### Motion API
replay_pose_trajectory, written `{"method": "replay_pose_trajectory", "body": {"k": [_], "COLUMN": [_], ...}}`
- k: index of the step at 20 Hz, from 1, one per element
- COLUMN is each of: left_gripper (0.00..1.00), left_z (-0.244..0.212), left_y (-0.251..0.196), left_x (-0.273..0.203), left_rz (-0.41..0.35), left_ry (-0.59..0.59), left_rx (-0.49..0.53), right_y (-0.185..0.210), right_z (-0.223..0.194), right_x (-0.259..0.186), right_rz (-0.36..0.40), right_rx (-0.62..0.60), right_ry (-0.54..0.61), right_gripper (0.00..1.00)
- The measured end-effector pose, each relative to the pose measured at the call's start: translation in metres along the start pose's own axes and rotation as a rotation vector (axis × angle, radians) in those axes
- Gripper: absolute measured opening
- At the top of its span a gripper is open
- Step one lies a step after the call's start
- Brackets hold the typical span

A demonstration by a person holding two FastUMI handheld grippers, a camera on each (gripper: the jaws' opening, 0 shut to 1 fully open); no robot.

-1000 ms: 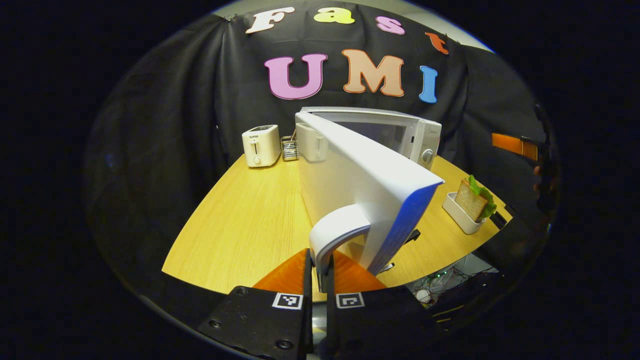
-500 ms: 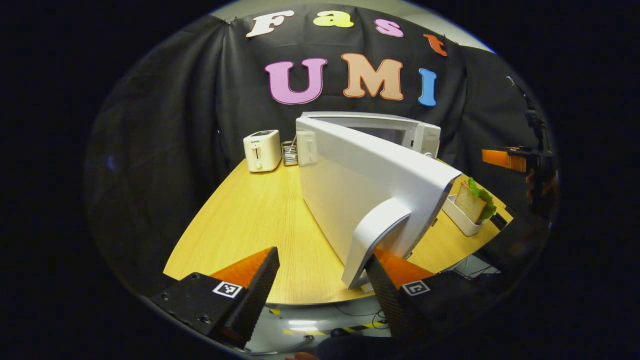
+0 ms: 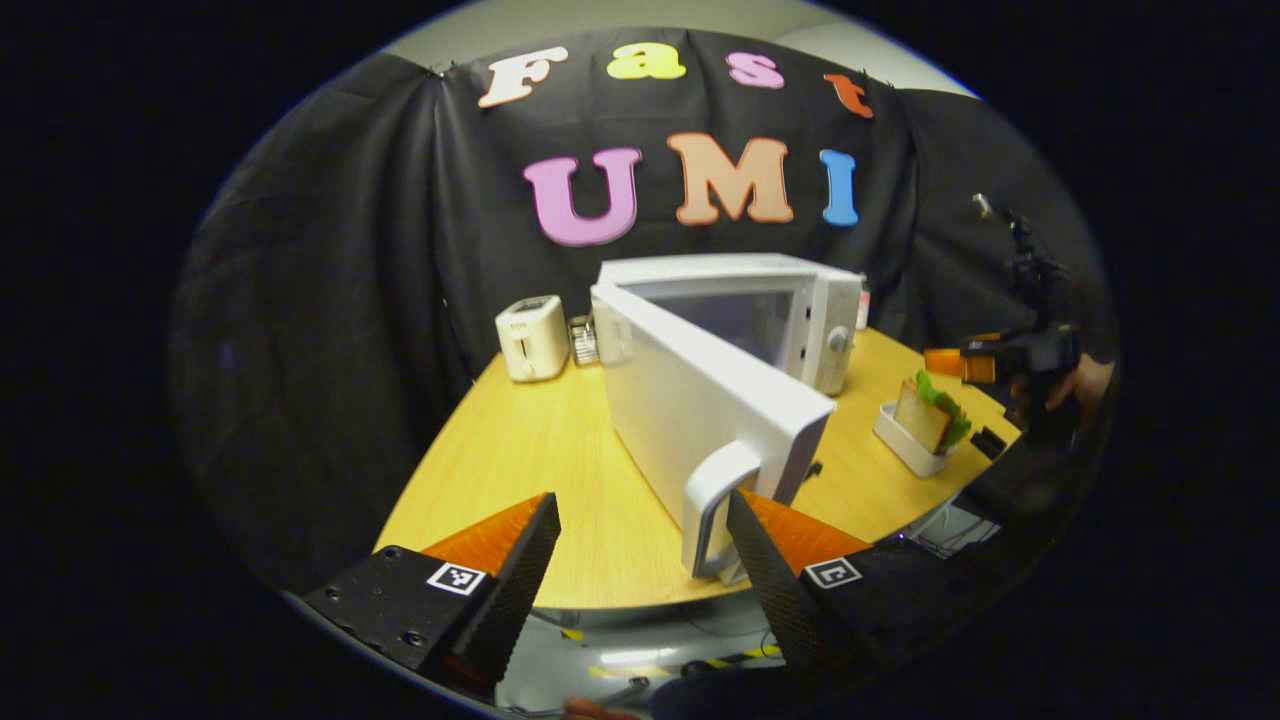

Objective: Open the microwave oven with the left hand, put the food in, and close the microwave oven.

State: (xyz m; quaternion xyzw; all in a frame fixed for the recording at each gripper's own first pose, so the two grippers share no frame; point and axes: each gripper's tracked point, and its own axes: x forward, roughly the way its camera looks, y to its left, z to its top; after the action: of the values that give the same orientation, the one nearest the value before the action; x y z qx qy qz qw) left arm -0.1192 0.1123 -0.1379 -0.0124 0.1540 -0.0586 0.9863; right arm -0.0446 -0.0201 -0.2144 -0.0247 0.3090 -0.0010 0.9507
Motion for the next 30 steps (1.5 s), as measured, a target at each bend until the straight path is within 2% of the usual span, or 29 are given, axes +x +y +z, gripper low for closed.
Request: {"method": "replay_pose_trajectory", "body": {"k": [2, 5, 8, 11, 12, 13, 14, 16, 17, 19, 20, 21, 22, 23, 24, 25, 30], "left_gripper": [0.98, 0.98, 1.00, 0.97, 1.00, 0.97, 1.00, 0.98, 0.99, 0.95, 0.95, 0.95, 0.93, 0.96, 0.95, 0.96, 0.94], "left_z": [0.057, 0.107, 0.164, 0.186, 0.184, 0.179, 0.172, 0.166, 0.165, 0.166, 0.162, 0.156, 0.153, 0.152, 0.151, 0.148, 0.140], "left_y": [0.019, 0.036, 0.023, 0.016, 0.009, 0.000, -0.004, -0.003, -0.003, -0.001, -0.001, -0.002, -0.003, -0.003, -0.005, -0.007, -0.015], "left_x": [-0.006, -0.004, -0.015, -0.013, -0.010, -0.007, -0.004, 0.002, 0.004, 0.008, 0.012, 0.017, 0.019, 0.022, 0.023, 0.025, 0.033], "left_rz": [0.058, 0.135, 0.127, 0.109, 0.084, 0.058, 0.043, 0.035, 0.037, 0.046, 0.050, 0.049, 0.047, 0.046, 0.041, 0.034, -0.011], "left_ry": [-0.112, -0.225, -0.378, -0.475, -0.475, -0.469, -0.452, -0.429, -0.427, -0.425, -0.404, -0.383, -0.370, -0.359, -0.349, -0.339, -0.306], "left_rx": [-0.004, 0.015, -0.022, -0.027, -0.065, -0.105, -0.138, -0.180, -0.187, -0.192, -0.183, -0.166, -0.146, -0.127, -0.112, -0.104, -0.140], "right_y": [-0.004, -0.008, -0.006, -0.009, -0.007, -0.006, -0.007, -0.009, -0.010, -0.013, -0.018, -0.019, -0.018, -0.021, -0.024, -0.025, -0.020], "right_z": [-0.009, -0.034, -0.051, -0.067, -0.077, -0.085, -0.088, -0.091, -0.089, -0.085, -0.082, -0.078, -0.074, -0.067, -0.062, -0.055, -0.024], "right_x": [0.008, 0.020, 0.031, 0.042, 0.045, 0.047, 0.048, 0.048, 0.050, 0.052, 0.051, 0.049, 0.048, 0.047, 0.045, 0.042, 0.030], "right_rz": [-0.003, -0.020, -0.011, -0.027, -0.018, -0.013, -0.017, -0.030, -0.026, -0.040, -0.053, -0.048, -0.042, -0.042, -0.045, -0.042, -0.015], "right_rx": [0.019, 0.003, -0.007, -0.041, -0.037, -0.028, -0.011, 0.024, 0.039, 0.077, 0.099, 0.120, 0.129, 0.129, 0.130, 0.139, 0.211], "right_ry": [0.038, 0.124, 0.189, 0.243, 0.276, 0.309, 0.323, 0.344, 0.348, 0.350, 0.347, 0.339, 0.327, 0.313, 0.297, 0.286, 0.227], "right_gripper": [0.98, 0.98, 0.98, 0.98, 0.98, 0.98, 0.84, 0.58, 0.56, 0.43, 0.48, 0.31, 0.38, 0.38, 0.31, 0.38, 0.37]}}
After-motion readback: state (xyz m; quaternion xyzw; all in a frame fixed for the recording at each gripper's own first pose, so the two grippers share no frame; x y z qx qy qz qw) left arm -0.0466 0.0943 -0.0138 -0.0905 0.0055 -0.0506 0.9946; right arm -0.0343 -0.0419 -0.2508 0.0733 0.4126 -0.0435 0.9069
